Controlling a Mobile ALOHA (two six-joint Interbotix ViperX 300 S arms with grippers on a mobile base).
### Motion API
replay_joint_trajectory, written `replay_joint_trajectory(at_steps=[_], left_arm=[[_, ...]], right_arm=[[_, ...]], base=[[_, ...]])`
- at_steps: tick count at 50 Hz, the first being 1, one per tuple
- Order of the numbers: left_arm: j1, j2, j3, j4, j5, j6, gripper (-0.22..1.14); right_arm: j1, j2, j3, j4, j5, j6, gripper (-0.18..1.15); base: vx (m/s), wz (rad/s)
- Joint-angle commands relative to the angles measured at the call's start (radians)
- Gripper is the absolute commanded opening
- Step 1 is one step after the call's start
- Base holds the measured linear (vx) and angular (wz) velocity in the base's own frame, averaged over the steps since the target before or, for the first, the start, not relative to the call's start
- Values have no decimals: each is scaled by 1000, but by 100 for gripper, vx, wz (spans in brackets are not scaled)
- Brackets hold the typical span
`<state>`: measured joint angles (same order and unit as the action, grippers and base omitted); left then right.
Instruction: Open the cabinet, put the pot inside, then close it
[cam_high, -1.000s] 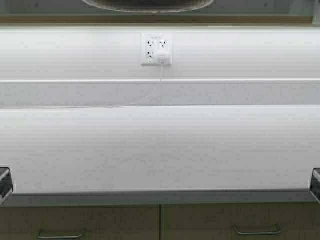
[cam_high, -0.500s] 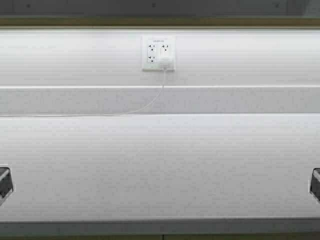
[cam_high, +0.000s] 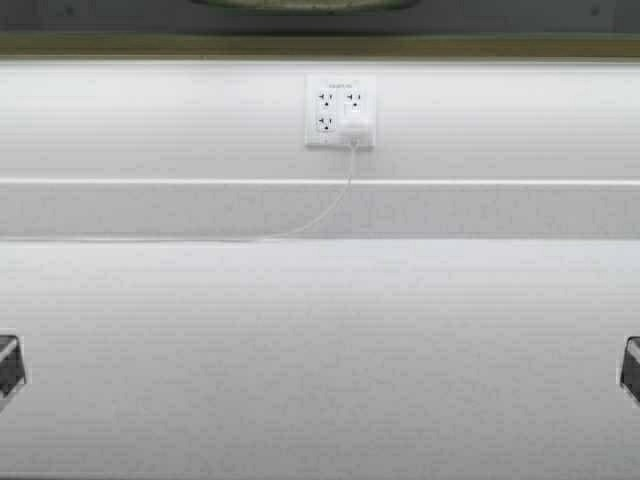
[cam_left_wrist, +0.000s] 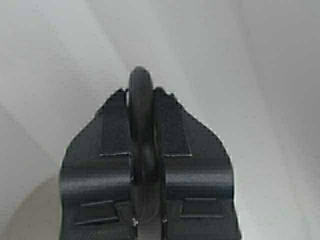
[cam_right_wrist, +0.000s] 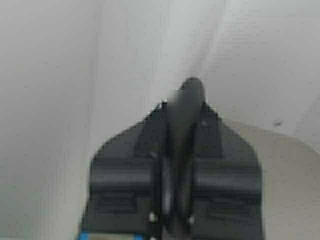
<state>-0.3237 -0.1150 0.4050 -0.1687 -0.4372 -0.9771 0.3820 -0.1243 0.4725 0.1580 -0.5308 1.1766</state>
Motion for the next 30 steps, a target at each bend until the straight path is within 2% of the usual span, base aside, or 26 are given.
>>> replay_joint_trajectory(at_steps=[1, 9, 30], left_arm=[[-71, 48, -114, 12, -17, 0, 3], [-71, 101, -161, 12, -15, -25, 3], [-71, 175, -183, 12, -12, -34, 3]], right_arm=[[37, 5, -114, -23, -21, 35, 8], [12, 14, -126, -25, -21, 37, 8], [-5, 98, -121, -26, -25, 44, 8]], base=[[6, 8], [4, 6], [2, 3]])
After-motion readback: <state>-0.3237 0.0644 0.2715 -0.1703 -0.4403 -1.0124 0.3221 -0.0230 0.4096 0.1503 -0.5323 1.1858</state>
